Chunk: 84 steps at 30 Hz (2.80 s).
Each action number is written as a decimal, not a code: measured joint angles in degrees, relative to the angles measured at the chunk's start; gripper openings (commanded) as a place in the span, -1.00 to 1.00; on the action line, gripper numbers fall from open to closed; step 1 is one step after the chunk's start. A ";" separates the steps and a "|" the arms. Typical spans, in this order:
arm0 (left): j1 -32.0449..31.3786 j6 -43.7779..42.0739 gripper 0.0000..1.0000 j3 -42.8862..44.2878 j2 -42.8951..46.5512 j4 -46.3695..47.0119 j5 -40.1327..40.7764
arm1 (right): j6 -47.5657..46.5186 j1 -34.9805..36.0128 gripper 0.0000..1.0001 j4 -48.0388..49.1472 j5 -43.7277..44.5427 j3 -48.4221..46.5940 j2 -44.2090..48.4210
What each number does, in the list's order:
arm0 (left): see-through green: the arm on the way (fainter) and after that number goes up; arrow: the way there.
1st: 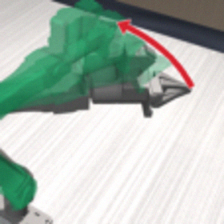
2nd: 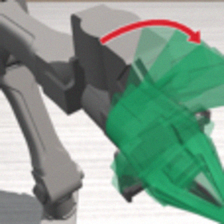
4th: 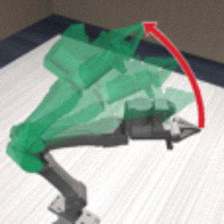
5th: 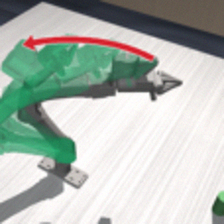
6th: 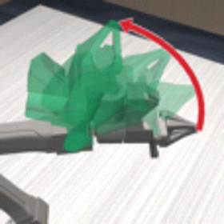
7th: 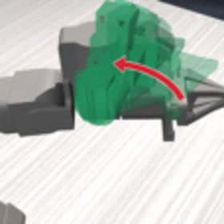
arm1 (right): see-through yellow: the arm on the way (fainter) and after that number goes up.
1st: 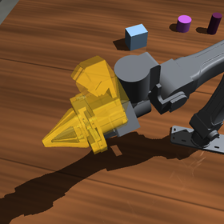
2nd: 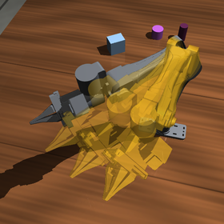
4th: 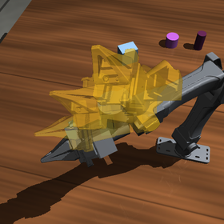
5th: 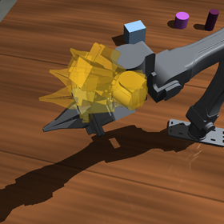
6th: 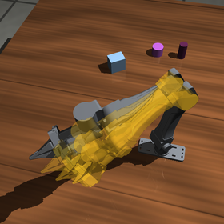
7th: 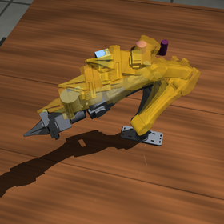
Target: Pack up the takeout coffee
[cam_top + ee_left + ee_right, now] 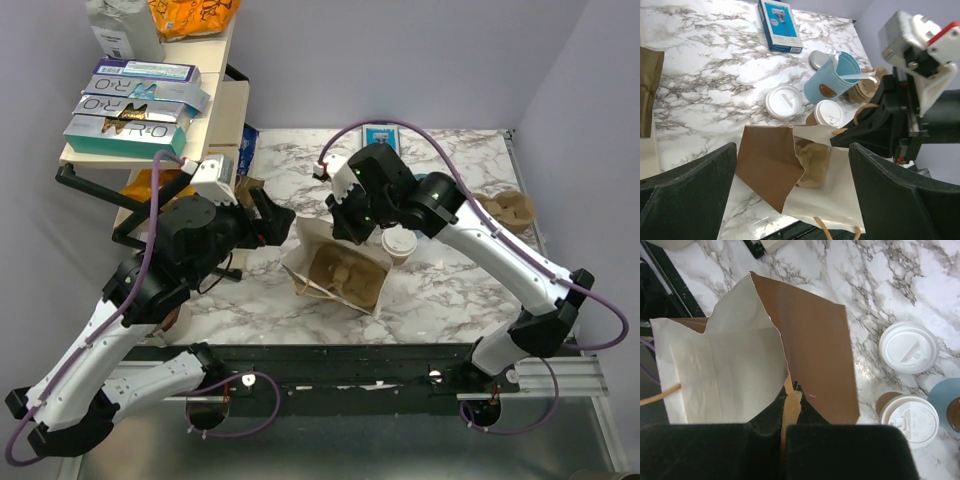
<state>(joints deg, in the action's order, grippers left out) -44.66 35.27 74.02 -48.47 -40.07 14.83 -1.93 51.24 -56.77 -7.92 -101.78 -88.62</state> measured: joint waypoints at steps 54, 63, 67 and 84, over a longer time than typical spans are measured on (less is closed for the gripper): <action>12.15 -3.69 -1.00 0.44 -21.94 -0.39 -22.23 | -10.78 0.11 -0.69 8.28 -7.30 18.36 -0.81; 12.04 -3.02 -1.00 -2.29 -19.71 1.99 -22.71 | -8.28 0.20 -0.70 6.64 -8.02 17.09 -2.23; 12.04 -1.90 -1.00 -2.62 -19.12 2.01 -22.71 | -5.86 0.17 -0.61 5.64 -8.15 16.09 -2.58; 12.41 0.37 -1.00 -2.56 -19.96 3.26 -21.97 | -8.24 0.48 -0.71 9.99 -7.87 18.82 9.88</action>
<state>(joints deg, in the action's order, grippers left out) -32.25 35.64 71.46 -68.42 -36.82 -7.14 -10.17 51.72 -46.78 -15.79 -82.96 -78.74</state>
